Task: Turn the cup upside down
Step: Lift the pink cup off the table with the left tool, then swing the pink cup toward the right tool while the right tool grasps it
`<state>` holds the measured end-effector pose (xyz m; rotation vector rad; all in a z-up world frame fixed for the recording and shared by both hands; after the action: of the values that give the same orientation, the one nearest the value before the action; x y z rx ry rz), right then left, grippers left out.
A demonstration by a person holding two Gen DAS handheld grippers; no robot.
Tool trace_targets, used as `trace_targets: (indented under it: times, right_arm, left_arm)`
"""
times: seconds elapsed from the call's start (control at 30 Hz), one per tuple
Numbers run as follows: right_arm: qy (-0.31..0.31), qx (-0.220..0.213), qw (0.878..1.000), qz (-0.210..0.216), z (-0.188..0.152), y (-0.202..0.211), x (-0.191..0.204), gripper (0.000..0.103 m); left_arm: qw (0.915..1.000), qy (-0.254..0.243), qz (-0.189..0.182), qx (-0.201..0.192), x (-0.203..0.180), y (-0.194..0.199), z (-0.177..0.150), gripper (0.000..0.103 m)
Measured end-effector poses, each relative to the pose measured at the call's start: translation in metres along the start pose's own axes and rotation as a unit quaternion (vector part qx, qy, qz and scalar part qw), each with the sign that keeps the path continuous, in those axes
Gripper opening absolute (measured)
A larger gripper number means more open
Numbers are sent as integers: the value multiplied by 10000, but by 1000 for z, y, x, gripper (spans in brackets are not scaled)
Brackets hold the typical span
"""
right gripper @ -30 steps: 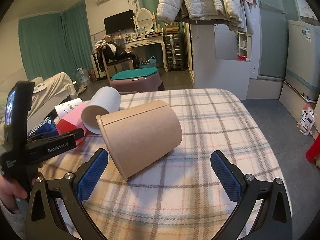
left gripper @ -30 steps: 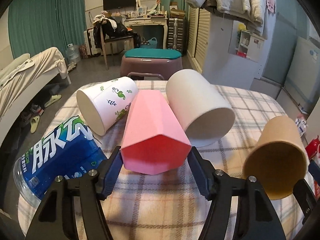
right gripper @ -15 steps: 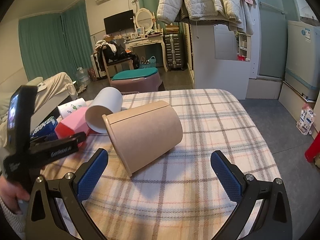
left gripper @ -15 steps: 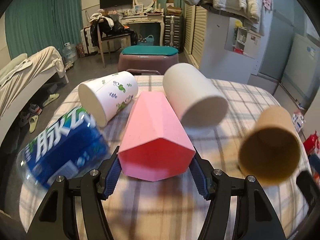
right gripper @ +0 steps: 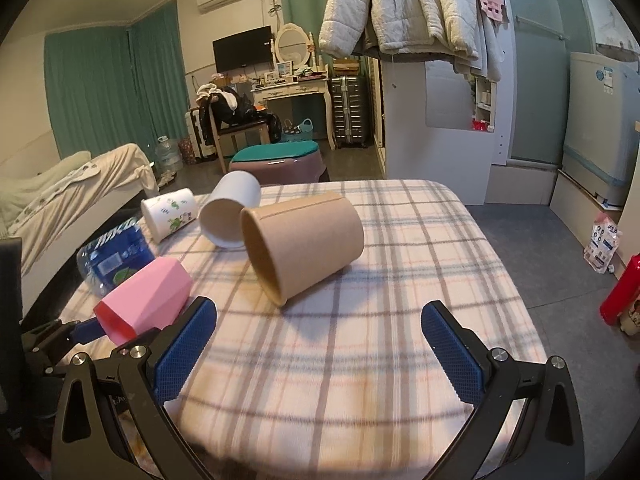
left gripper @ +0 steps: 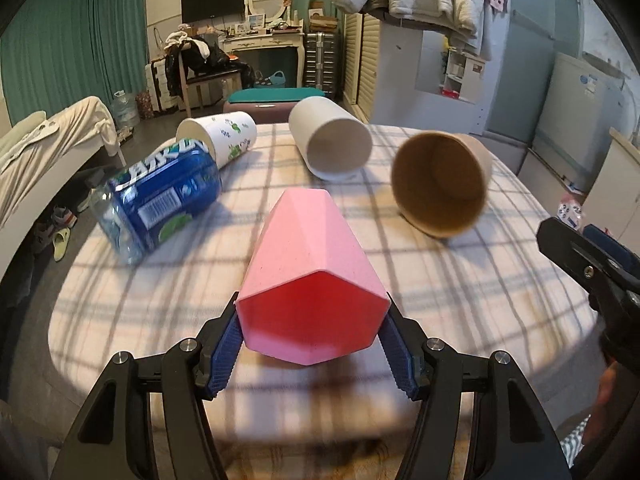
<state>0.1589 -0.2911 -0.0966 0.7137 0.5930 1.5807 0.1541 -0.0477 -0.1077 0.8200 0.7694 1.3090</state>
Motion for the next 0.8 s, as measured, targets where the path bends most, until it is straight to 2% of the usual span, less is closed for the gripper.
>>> trace_targets:
  times: [0.3,0.43,0.57,0.67,0.8]
  right_arm:
    - [106,62,9997,-197,-11,17,5,103]
    - [25,73,9995,-300,-5,25,6,103]
    - [7,177,9994,-311,5,31,10,103]
    - [115,441,9986,-264,15,32,23,103]
    - [232,788,9965,-150,33,30,50,103]
  left_arm:
    - [9999,27,-152,-55,-2,0,-15,67]
    - [9994,-26,-331,-1,0,4,-21,86]
    - [9993,-68,-377,19,8,12,-27,88]
    - [9989,-121,-448,58,17,22,-33,89]
    - [9985,-239,-335,-358,39,53,-34,97]
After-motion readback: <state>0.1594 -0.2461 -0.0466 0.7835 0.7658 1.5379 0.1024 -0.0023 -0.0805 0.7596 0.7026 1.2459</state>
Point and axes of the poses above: each gripper's, at about its wrist camera, not at the fingertips, and y roughly against the way its jaws point, x to its left, z to its top, the point moved 6 cm from there along -y, roughly the way its jaws point, and after that the axes turned 13 degrees about x, right-handed, at the moved point
